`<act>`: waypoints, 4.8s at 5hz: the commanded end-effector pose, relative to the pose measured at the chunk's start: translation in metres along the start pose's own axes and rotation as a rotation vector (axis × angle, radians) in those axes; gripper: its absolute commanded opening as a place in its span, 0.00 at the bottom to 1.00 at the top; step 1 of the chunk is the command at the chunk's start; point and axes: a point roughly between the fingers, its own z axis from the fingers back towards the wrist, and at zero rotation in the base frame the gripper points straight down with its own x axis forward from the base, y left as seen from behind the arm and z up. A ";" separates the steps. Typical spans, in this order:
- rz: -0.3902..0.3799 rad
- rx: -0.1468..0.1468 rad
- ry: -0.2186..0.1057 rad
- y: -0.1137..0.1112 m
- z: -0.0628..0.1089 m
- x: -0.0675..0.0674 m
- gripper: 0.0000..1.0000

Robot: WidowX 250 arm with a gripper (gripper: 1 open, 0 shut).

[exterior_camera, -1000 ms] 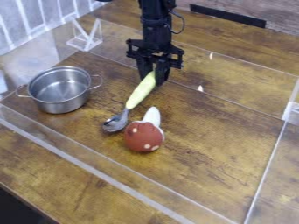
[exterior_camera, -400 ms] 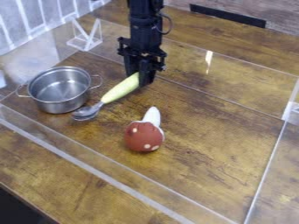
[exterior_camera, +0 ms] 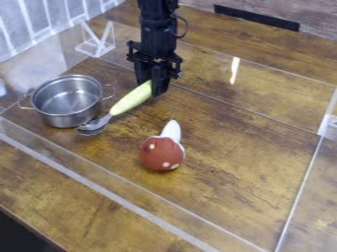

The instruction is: Move the green spoon to the left

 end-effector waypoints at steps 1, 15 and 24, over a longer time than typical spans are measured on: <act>0.072 0.020 -0.037 0.010 0.031 -0.008 0.00; 0.067 -0.029 0.113 0.054 0.028 -0.018 0.00; 0.172 -0.065 0.070 0.091 0.030 -0.039 1.00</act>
